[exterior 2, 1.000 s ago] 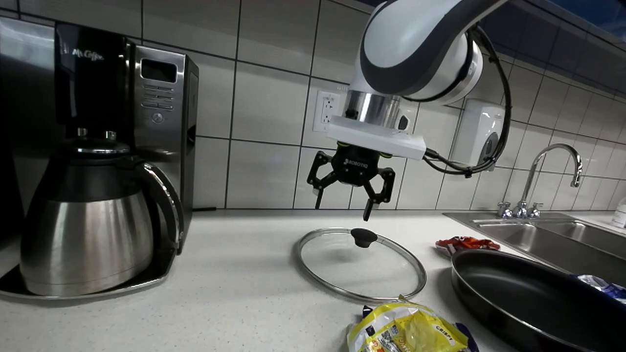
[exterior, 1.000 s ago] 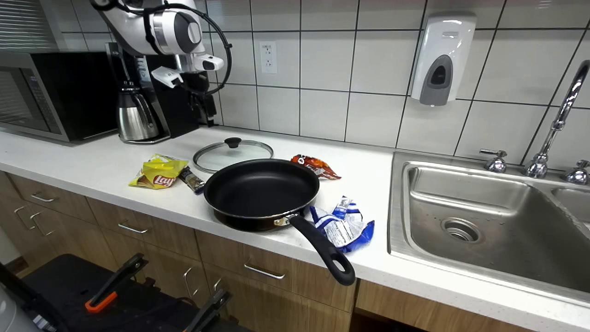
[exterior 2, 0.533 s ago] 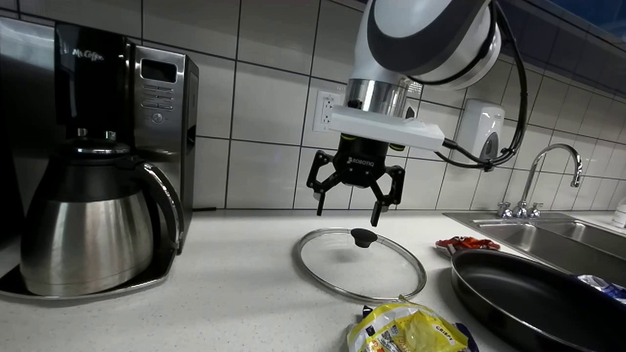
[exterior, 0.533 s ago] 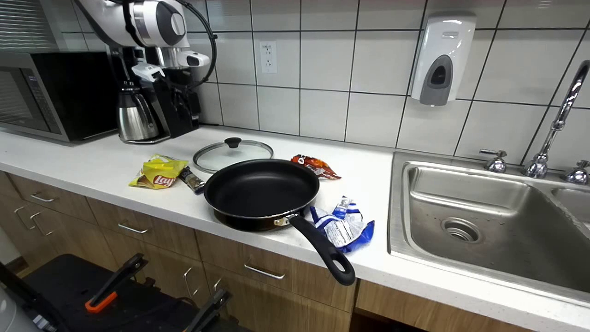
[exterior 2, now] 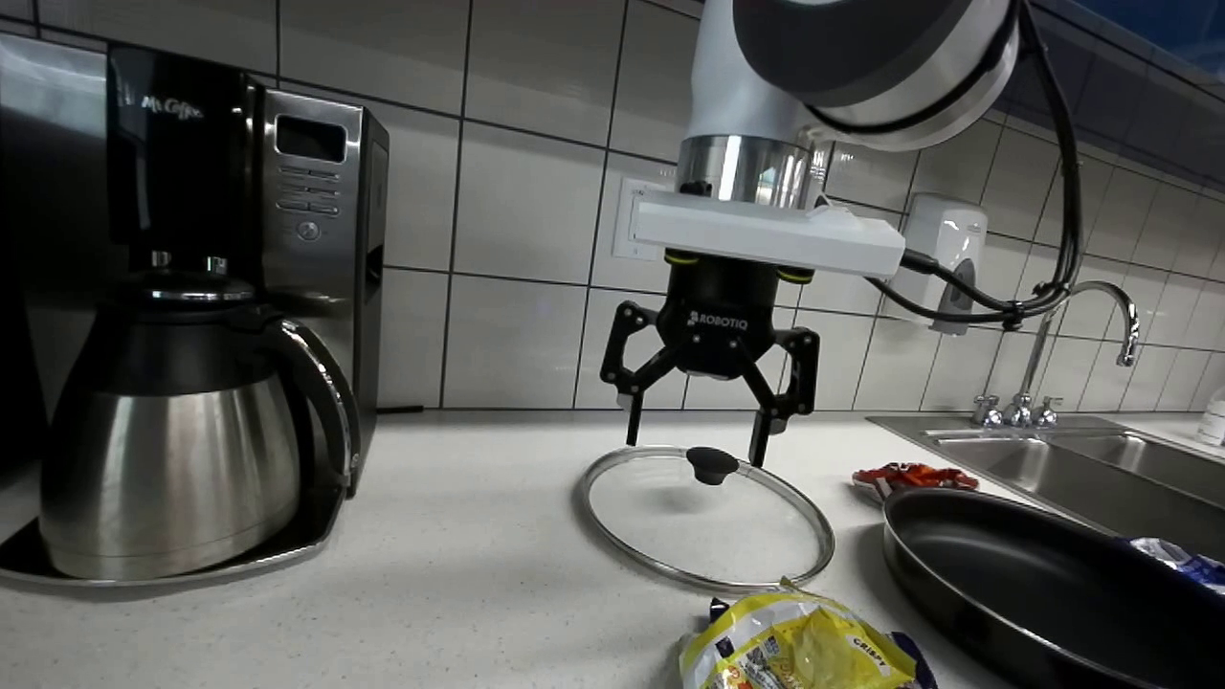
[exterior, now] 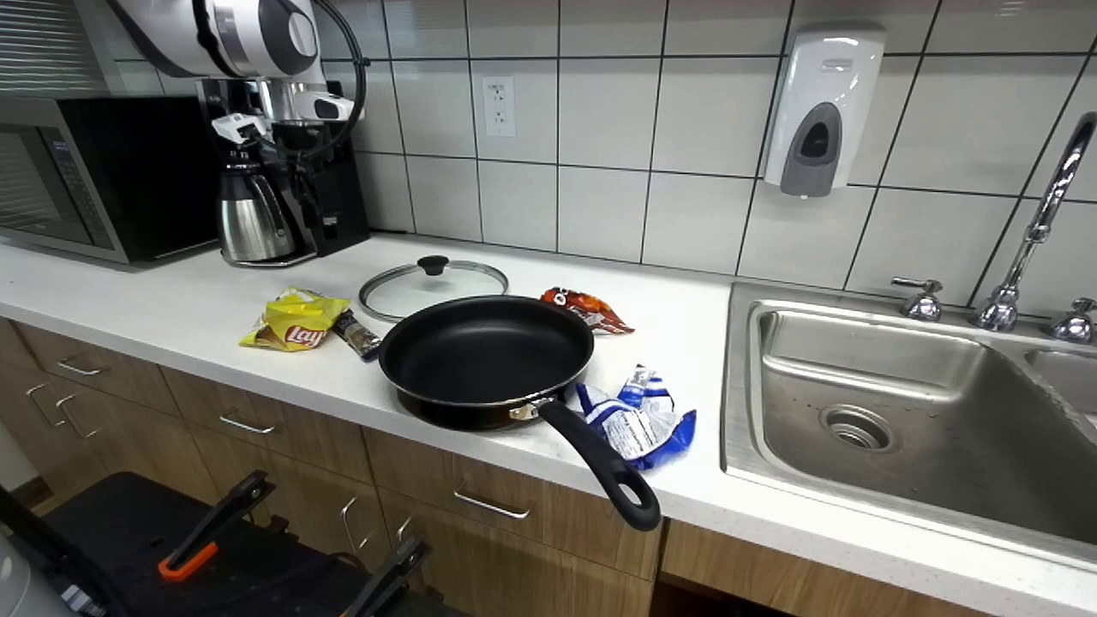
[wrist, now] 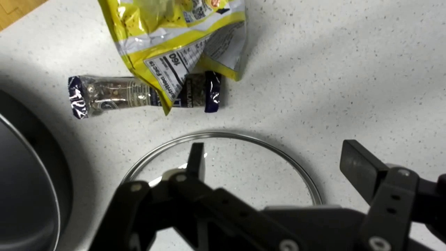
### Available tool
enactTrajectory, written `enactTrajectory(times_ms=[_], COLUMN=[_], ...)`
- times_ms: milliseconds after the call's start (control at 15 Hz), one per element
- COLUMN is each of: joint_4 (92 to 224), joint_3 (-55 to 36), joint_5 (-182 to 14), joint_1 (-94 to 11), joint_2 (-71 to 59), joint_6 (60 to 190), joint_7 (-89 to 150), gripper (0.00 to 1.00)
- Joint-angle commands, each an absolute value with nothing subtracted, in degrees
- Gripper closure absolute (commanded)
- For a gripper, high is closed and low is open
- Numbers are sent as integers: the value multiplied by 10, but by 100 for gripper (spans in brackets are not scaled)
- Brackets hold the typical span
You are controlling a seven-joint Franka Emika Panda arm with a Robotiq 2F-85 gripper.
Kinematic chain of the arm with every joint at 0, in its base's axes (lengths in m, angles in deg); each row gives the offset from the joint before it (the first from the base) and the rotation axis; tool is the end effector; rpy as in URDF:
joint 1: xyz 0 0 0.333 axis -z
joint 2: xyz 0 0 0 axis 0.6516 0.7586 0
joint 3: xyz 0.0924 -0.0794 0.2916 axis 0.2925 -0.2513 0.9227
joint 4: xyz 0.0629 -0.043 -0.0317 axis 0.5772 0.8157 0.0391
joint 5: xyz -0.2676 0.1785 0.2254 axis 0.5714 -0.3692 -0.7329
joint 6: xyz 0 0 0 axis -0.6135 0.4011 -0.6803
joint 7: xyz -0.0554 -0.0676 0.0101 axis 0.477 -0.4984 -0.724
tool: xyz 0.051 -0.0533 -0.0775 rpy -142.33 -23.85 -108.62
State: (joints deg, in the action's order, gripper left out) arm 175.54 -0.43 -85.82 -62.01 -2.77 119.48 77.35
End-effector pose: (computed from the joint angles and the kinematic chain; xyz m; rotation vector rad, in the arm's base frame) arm 0.5530 0.2749 0.3099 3.0726 -0.6494 -0.0442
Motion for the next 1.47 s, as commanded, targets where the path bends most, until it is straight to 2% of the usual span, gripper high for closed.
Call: enactTrajectory(times_ms=[0,1000,1400], joint_4=[1797,1901,1895], joint_3=[8,45,44], joint_5=[-862,-860,-851], joint_1=[-621,-636,-632], joint_2=[-63,-104,-87], joint_6=[1192,1190,1209], joint_7=[825,1054,1098], gripper=[0,0,0])
